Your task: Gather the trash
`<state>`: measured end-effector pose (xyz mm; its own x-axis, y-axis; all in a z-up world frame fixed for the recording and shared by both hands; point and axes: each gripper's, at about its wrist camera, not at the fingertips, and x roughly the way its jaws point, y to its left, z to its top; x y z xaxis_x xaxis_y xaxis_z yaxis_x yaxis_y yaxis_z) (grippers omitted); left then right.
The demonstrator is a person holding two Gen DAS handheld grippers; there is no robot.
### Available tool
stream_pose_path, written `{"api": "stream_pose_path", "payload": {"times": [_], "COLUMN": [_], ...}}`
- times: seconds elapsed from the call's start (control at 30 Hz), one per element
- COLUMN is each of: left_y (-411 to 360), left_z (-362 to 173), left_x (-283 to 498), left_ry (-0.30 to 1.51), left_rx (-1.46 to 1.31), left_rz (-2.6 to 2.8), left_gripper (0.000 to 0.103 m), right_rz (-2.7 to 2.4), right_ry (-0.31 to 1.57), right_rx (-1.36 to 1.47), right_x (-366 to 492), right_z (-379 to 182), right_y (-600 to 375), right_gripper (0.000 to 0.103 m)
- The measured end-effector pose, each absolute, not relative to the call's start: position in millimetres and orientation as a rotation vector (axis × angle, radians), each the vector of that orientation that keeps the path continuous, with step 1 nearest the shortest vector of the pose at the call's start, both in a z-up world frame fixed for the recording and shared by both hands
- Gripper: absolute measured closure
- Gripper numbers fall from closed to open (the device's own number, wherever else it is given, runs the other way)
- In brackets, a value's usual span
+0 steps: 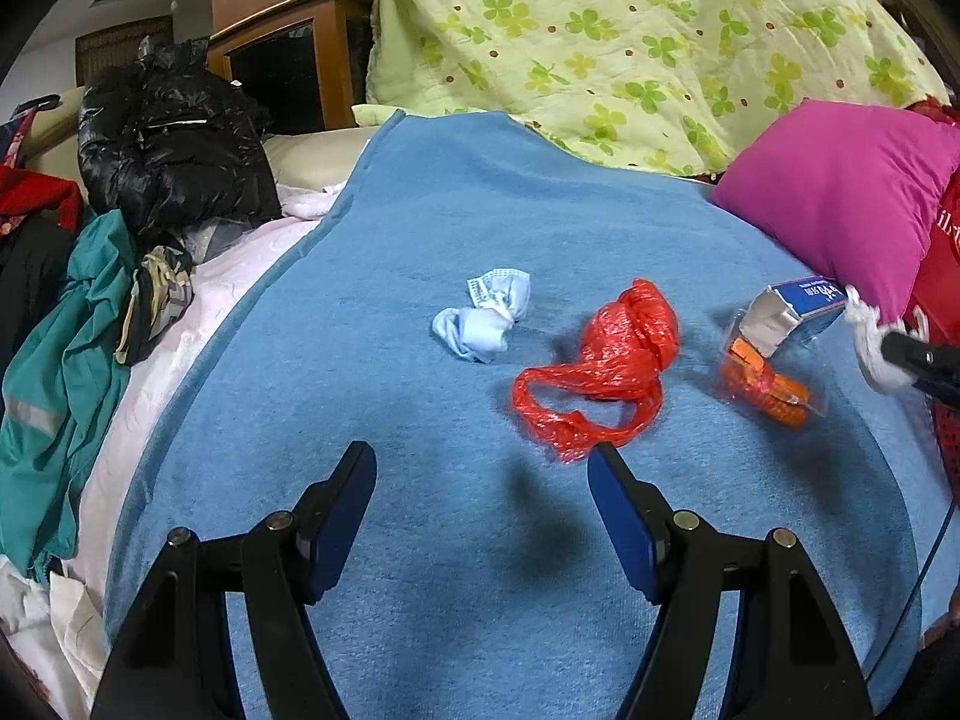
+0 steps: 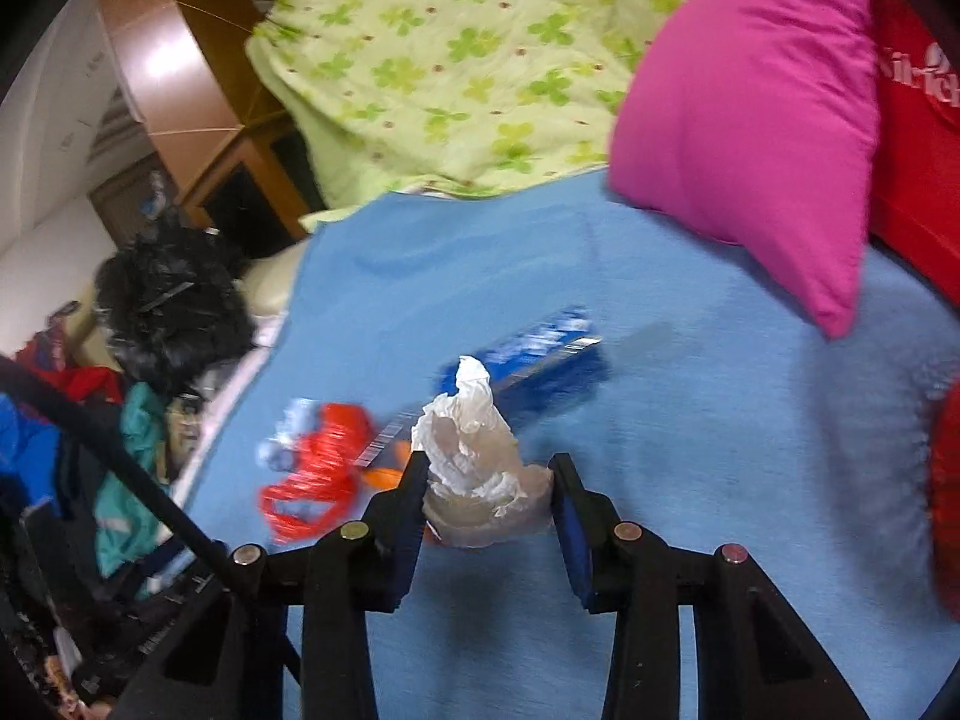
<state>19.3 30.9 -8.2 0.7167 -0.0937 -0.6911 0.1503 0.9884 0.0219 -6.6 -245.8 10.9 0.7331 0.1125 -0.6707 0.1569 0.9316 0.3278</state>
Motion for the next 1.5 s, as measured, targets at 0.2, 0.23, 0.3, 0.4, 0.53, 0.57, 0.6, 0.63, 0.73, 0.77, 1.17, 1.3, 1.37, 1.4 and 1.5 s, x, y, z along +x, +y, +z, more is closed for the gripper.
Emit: {"api": "stream_pose_path", "payload": {"times": [0.2, 0.23, 0.3, 0.4, 0.53, 0.57, 0.6, 0.63, 0.73, 0.77, 1.17, 1.3, 1.37, 1.4, 1.5], "left_y": [23, 22, 21, 20, 25, 27, 28, 30, 33, 33, 31, 31, 32, 33, 36], "left_z": [-12, -12, -12, -12, -12, -12, -12, -12, -13, -13, -15, -17, -18, -18, -19], "left_x": [23, 24, 24, 22, 21, 21, 21, 21, 20, 20, 21, 22, 23, 24, 25], "left_ry": [0.772, 0.775, 0.776, 0.773, 0.775, 0.778, 0.78, 0.783, 0.785, 0.784, 0.797, 0.803, 0.808, 0.81, 0.816], "left_rx": [0.087, 0.082, 0.079, 0.087, 0.074, 0.067, 0.061, 0.055, 0.048, 0.049, 0.056, 0.059, 0.058, 0.057, 0.041], "left_rz": [-0.143, -0.143, -0.144, -0.146, -0.144, -0.141, -0.14, -0.14, -0.143, -0.145, -0.141, -0.133, -0.128, -0.126, -0.119], "left_gripper": [0.029, 0.029, 0.029, 0.029, 0.029, 0.029, 0.029, 0.029, 0.029, 0.029, 0.029, 0.029, 0.029, 0.029, 0.029], "right_rz": [-0.092, -0.082, -0.034, 0.081, 0.159, 0.166, 0.162, 0.151, 0.127, 0.127, 0.218, 0.216, 0.231, 0.242, 0.286], "right_ry": [0.793, 0.763, 0.708, 0.683, 0.725, 0.73, 0.742, 0.755, 0.791, 0.791, 0.76, 0.779, 0.795, 0.8, 0.826], "right_rx": [0.249, 0.227, 0.198, 0.171, 0.091, 0.075, 0.052, 0.036, 0.04, 0.052, 0.014, 0.022, 0.06, 0.087, 0.219], "right_x": [-12, -15, -19, -14, 6, 12, 18, 24, 38, 41, 40, 40, 39, 38, 35], "right_z": [11, 15, 23, 26, 15, 11, 6, 1, -16, -18, -28, -30, -28, -28, -26], "right_y": [-248, -244, -236, -215, -183, -177, -172, -168, -168, -171, -152, -150, -152, -154, -166], "right_gripper": [0.032, 0.03, 0.027, 0.025, 0.024, 0.025, 0.024, 0.025, 0.025, 0.025, 0.026, 0.046, 0.047, 0.047, 0.047]}}
